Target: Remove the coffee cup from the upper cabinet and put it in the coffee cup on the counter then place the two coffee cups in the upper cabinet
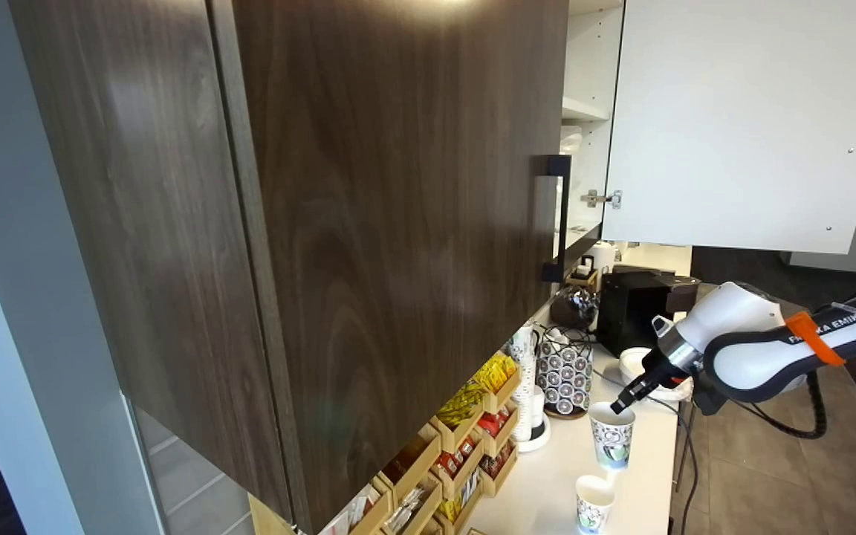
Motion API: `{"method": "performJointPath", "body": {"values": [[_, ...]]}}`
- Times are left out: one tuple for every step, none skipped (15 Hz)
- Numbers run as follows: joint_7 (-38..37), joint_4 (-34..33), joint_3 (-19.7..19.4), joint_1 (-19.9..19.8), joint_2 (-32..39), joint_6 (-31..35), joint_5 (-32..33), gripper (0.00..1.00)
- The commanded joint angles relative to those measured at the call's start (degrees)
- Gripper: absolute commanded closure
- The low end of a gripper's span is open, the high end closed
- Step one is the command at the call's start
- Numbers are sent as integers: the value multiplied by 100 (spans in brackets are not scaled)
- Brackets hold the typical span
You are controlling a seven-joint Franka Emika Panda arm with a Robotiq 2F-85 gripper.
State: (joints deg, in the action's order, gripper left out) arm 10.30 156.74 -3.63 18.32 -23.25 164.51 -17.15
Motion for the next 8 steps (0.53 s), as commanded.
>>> {"method": "performJointPath", "body": {"values": [[193, 94, -194, 164, 502, 563, -147, 99], [319, 121, -336, 353, 628, 741, -338, 99], [385, 59, -404, 442, 841, 915, -445, 99], [496, 85, -533, 635, 987, 1131, -623, 99], [575, 92, -616, 753, 1124, 1327, -732, 99], [678, 94, -771, 973, 1210, 1461, -942, 99], [743, 94, -860, 1110, 1306, 1656, -1060, 99], [813, 93, -993, 1291, 1335, 1739, -1202, 99]]}}
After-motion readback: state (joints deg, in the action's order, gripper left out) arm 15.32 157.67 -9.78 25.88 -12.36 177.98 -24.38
